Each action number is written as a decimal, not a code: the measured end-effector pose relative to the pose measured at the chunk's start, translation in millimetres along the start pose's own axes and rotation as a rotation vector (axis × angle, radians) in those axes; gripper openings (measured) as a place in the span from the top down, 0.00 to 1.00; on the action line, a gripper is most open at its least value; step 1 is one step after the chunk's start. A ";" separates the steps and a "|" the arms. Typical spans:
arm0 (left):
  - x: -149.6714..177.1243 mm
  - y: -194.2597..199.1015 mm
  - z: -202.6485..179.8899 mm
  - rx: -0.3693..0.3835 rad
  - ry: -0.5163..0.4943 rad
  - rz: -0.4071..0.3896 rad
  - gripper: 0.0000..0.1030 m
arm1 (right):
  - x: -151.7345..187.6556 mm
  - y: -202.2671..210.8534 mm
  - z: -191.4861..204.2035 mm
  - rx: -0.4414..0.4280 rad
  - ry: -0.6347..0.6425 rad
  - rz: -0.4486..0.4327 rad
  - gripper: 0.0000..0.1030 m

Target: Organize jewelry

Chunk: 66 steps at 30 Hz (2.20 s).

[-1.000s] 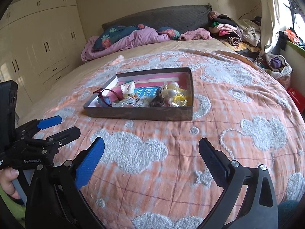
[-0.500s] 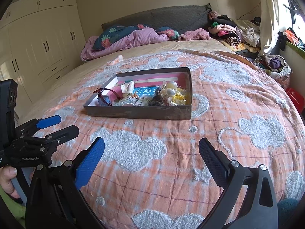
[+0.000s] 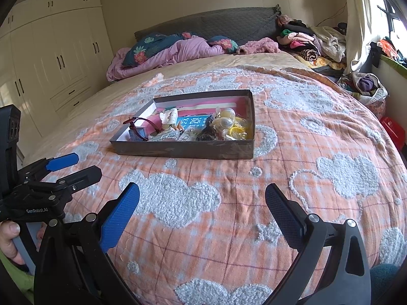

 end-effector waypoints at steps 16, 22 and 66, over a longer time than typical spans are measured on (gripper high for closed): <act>-1.3 3.9 0.4 0.001 0.005 -0.004 0.09 | 1.0 1.1 -3.0 0.002 0.003 0.003 0.04; -1.2 3.7 0.6 0.002 0.005 -0.004 0.09 | -0.1 0.8 -2.3 0.005 0.003 0.003 0.04; -4.7 -34.3 101.0 -0.188 0.221 0.098 0.09 | -26.7 -40.8 -98.7 0.239 -0.106 0.026 0.04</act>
Point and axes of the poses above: each gripper's, at about its wrist camera, not at the fingertips, and y roughly against the way its jaws point, z to its left, x to its underside, the point moved 8 cm from there along -y, roughly the way its jaws point, and after that the axes turned 4 degrees about x, right-handed, at the moved point
